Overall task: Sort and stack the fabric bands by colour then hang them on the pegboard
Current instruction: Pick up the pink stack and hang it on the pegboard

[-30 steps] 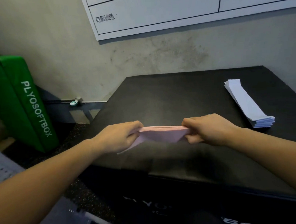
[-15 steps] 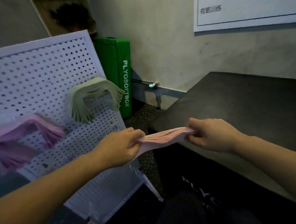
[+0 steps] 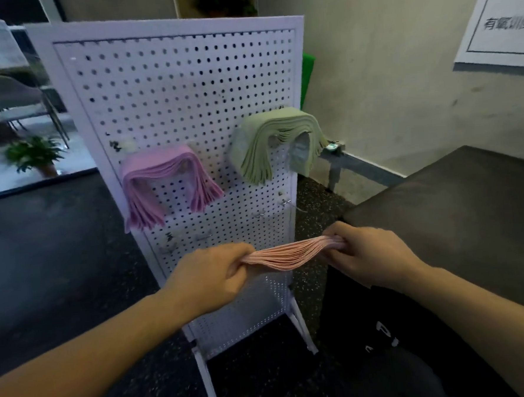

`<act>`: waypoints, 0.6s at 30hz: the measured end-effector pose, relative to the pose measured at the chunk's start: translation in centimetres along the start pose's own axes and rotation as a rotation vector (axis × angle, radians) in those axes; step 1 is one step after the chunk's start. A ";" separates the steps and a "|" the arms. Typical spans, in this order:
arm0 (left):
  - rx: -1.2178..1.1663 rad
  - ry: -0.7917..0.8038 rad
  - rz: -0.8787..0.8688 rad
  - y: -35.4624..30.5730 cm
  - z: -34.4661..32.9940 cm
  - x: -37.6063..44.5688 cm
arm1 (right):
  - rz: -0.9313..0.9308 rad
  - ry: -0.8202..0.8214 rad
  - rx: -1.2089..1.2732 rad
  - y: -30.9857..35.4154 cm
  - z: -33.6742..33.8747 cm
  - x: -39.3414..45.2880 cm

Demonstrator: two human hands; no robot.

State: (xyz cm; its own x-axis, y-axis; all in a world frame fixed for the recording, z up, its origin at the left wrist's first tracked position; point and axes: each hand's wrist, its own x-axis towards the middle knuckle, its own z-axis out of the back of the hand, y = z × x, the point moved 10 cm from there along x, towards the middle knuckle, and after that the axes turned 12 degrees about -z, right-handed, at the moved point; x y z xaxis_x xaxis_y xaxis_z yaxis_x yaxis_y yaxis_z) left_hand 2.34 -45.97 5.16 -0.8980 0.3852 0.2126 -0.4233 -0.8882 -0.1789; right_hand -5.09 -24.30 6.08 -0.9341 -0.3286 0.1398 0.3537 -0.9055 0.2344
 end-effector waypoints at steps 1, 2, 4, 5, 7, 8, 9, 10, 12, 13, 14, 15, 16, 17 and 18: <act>0.002 -0.008 0.011 0.5 0.2 0.0 | -0.012 -0.013 -0.004 0.5 -0.2 0.6; 0.006 -0.020 0.018 0.9 0.5 0.2 | -0.028 -0.028 -0.006 0.7 -0.3 1.3; 0.047 -0.078 0.006 1.4 1.3 1.2 | -0.066 -0.072 0.005 0.6 -0.5 2.9; 0.091 -0.115 -0.011 1.5 1.8 2.0 | -0.082 -0.091 0.014 0.4 -0.4 3.8; 0.191 -0.167 -0.027 1.9 2.4 3.5 | -0.098 -0.119 0.030 -0.3 -0.5 5.5; 0.243 -0.177 -0.022 2.3 2.5 4.3 | -0.097 -0.133 0.037 -0.5 -0.5 6.3; 0.288 -0.186 -0.008 2.7 2.4 5.0 | -0.095 -0.148 0.047 -0.8 -0.4 7.1; 0.323 -0.197 0.005 3.2 2.1 5.7 | -0.096 -0.159 0.064 -1.1 -0.3 7.9; 0.367 -0.202 0.017 3.6 1.2 6.8 | -0.095 -0.178 0.104 -1.7 -0.2 9.4; 0.374 -0.195 0.017 3.7 0.5 7.4 | -0.091 -0.184 0.117 -2.0 -0.4 10.1; 0.367 -0.199 0.015 3.7 -0.1 7.8 | -0.084 -0.187 0.126 -2.3 -0.6 10.8; 0.348 -0.212 0.013 3.6 -0.6 8.1 | -0.078 -0.187 0.133 -2.6 -1.0 11.4; 0.327 -0.226 0.013 3.6 -1.0 8.4 | -0.075 -0.183 0.136 -3.0 -1.5 12.0; 0.307 -0.239 0.013 3.7 -1.6 8.8 | -0.073 -0.180 0.138 -3.2 -1.9 12.5; 0.293 -0.253 0.010 3.9 -2.1 9.1 | -0.069 -0.177 0.143 -3.5 -2.4 12.9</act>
State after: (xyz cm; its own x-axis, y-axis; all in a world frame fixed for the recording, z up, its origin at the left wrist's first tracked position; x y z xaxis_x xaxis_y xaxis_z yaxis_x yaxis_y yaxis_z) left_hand -7.78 -45.40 4.39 -0.8286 0.3344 0.4490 -0.3292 -0.9397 0.0925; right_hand -18.52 -26.00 4.74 -0.9375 -0.2033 0.2824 0.3043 -0.8727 0.3818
